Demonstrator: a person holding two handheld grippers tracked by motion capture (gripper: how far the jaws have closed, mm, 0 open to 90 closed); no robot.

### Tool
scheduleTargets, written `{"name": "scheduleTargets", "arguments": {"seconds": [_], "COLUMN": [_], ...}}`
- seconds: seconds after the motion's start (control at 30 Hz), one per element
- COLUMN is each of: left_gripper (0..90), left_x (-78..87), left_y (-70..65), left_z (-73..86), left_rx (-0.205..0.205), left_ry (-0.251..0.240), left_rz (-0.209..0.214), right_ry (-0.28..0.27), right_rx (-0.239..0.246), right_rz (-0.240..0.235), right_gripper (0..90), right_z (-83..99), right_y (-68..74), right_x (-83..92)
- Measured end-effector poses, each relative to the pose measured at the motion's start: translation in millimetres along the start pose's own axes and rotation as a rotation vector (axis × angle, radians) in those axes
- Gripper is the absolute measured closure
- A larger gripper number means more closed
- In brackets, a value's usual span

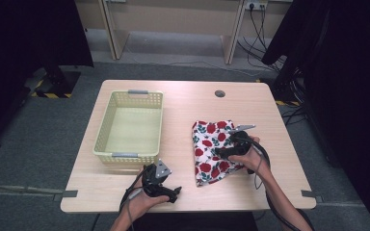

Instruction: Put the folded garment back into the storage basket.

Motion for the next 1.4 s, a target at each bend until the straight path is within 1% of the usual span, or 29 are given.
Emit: {"name": "scheduleTargets", "arguments": {"seconds": [0.07, 0.1, 0.13, 0.2, 0.23, 0.27, 0.33, 0.43, 0.47, 0.5, 0.53, 0.63, 0.7, 0.8, 0.9, 1.0, 1.2, 1.27, 1.4], "left_gripper": [0.0, 0.0, 0.0, 0.0, 0.0, 0.0, 0.0, 0.0, 0.0, 0.0, 0.0, 0.0, 0.0, 0.0, 0.0, 0.0, 0.0, 0.0, 0.0], "left_x": [0.0, 0.0, 0.0, 0.0, 0.0, 0.0, 0.0, 0.2, 0.2, 0.1, 0.2, 0.4, 0.4, 0.5, 0.5, 0.6, 0.6, 0.6, 0.6], "left_y": [0.0, 0.0, 0.0, 0.0, -0.1, -0.1, 0.0, -0.1, -0.1, -0.1, -0.1, -0.2, -0.1, -0.1, -0.1, -0.1, 0.0, 0.0, 0.0], "left_z": [0.0, 0.0, 0.0, 0.1, 0.1, 0.1, 0.1, 0.2, 0.2, 0.2, 0.2, 0.4, 0.3, 0.4, 0.4, 0.5, 0.5, 0.5, 0.5], "left_rx": [0.0, 0.0, 0.0, 0.0, 0.0, 0.0, 0.0, 0.0, 0.001, 0.001, 0.0, 0.002, 0.001, 0.0, 0.001, 0.001, 0.003, 0.002, 0.003], "left_ry": [0.0, 0.0, 0.0, -0.001, -0.001, -0.001, -0.001, -0.001, -0.001, -0.001, -0.001, -0.001, -0.001, 0.0, -0.001, 0.0, -0.001, -0.001, 0.0], "left_rz": [0.001, 0.001, 0.001, 0.0, 0.0, 0.0, 0.0, 0.001, 0.001, 0.0, 0.001, 0.0, 0.0, 0.0, 0.0, -0.001, -0.003, -0.003, -0.003], "right_ry": [0.004, 0.0, -0.003, -0.006, -0.011, -0.016, -0.037, -0.106, -0.133, -0.147, -0.151, -0.148, -0.157, -0.168, -0.183, -0.211, -0.262, -0.282, -0.302], "right_rx": [0.023, 0.034, 0.033, 0.042, 0.049, 0.055, 0.073, 0.088, 0.085, 0.086, 0.083, 0.064, 0.05, 0.026, 0.038, 0.037, 0.077, 0.082, 0.106], "right_rz": [-0.025, -0.033, -0.033, -0.028, -0.031, -0.039, -0.067, -0.124, -0.133, -0.142, -0.149, -0.167, -0.179, -0.194, -0.195, -0.214, -0.222, -0.22, -0.223], "right_gripper": [0.4, 0.5, 0.6, 3.3, 6.8, 11.7, 24.6, 51.7, 57.2, 62.1, 64.6, 69.2, 71.7, 73.2, 73.6, 74.0, 75.0, 75.3, 75.5], "right_z": [1.3, 1.8, 2.2, 2.5, 2.7, 2.9, 4.2, 9.6, 12.3, 14.1, 14.8, 14.3, 14.9, 13.4, 10.1, 2.2, -17.6, -23.0, -35.7], "right_y": [0.5, 0.7, 0.9, 0.7, 1.1, 2.2, 3.8, 6.0, 7.5, 8.7, 9.2, 9.2, 7.8, 5.2, 6.8, 8.4, 13.7, 14.8, 16.3], "right_x": [-1.1, -1.3, -1.3, -0.6, 0.3, 1.8, 4.7, 7.0, 6.7, 7.0, 7.3, 7.6, 8.1, 9.6, 13.6, 20.6, 36.1, 40.7, 48.7]}}
Point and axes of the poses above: each handheld gripper's, and its own axes: x roughly backward along the jaws, z roughly out of its underside, y roughly to its left, the point moved 1 cm from there along -x, roughly forward along the jaws, and after that the axes turned 6 degrees about -y, right-handed, at the moved point
